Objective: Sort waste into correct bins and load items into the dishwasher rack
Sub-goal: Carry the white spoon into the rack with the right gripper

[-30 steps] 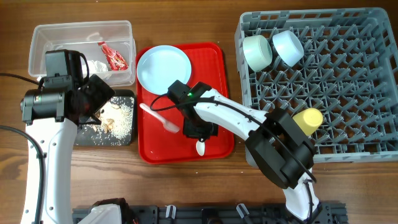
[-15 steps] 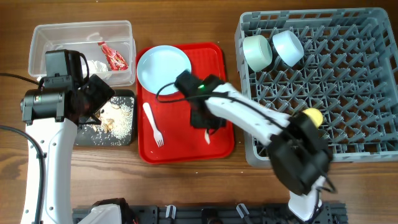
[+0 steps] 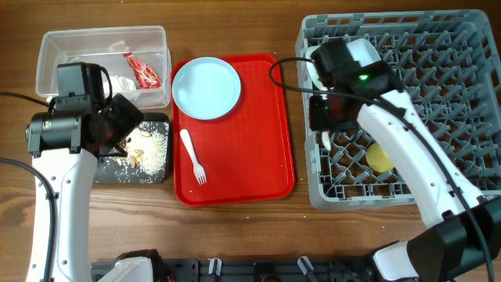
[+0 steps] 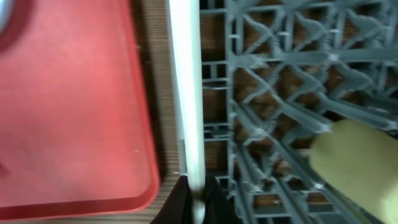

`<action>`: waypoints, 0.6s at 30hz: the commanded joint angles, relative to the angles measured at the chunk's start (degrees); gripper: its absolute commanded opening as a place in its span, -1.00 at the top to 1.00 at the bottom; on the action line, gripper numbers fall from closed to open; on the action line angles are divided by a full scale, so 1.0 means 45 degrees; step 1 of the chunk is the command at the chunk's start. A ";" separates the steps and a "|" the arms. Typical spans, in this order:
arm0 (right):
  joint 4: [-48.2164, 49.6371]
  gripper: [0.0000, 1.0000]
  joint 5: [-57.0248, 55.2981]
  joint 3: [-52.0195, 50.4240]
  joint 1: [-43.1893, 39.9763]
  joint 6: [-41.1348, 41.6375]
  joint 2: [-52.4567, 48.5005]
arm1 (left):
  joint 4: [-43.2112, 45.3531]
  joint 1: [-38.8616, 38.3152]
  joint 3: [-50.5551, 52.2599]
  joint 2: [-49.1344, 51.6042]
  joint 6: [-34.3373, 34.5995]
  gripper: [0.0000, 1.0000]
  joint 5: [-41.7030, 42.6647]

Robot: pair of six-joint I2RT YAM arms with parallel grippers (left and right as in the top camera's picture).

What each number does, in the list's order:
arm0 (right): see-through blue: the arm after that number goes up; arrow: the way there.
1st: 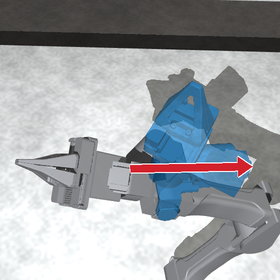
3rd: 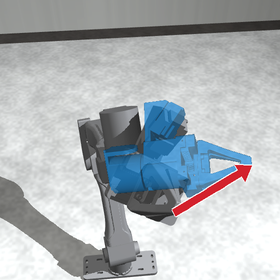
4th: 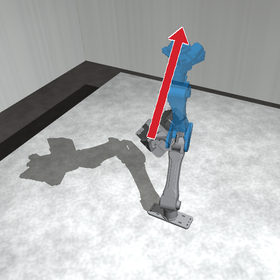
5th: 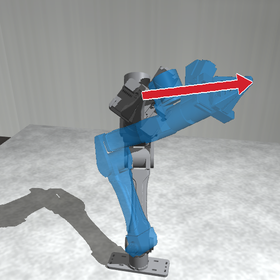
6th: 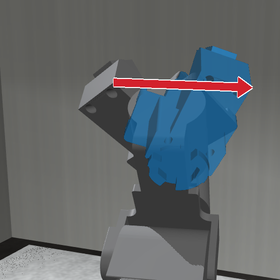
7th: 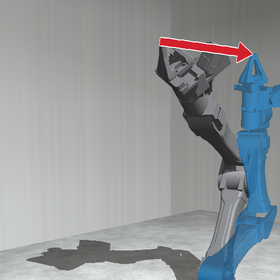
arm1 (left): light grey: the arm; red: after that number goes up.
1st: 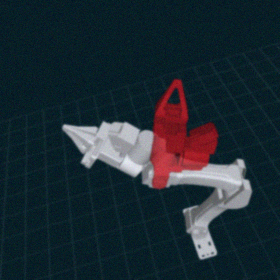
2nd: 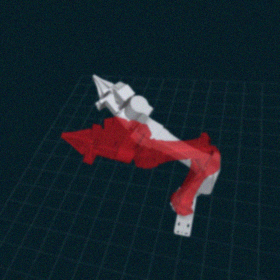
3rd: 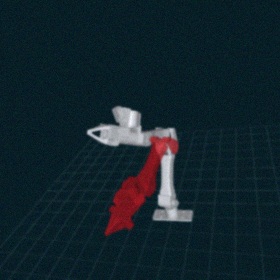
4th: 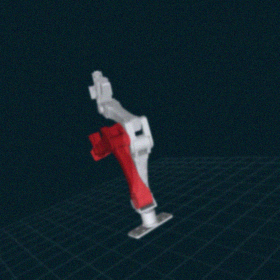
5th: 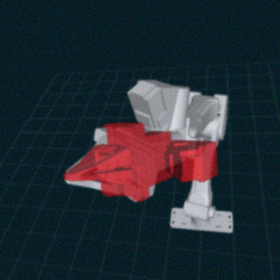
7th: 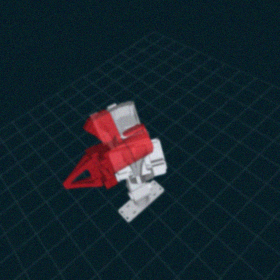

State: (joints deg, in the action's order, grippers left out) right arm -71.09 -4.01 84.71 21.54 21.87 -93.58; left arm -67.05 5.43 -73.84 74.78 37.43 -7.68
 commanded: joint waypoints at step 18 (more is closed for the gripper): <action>0.4265 0.12 -0.0253 -0.3288 -0.0588 -0.1200 0.0102 | -0.0107 0.0083 -0.0092 -0.0024 0.0063 -0.90 -0.0204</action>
State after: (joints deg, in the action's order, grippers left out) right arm -52.12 -4.23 68.16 18.92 16.47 -93.56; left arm -67.07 5.43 -73.84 74.78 37.43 -7.68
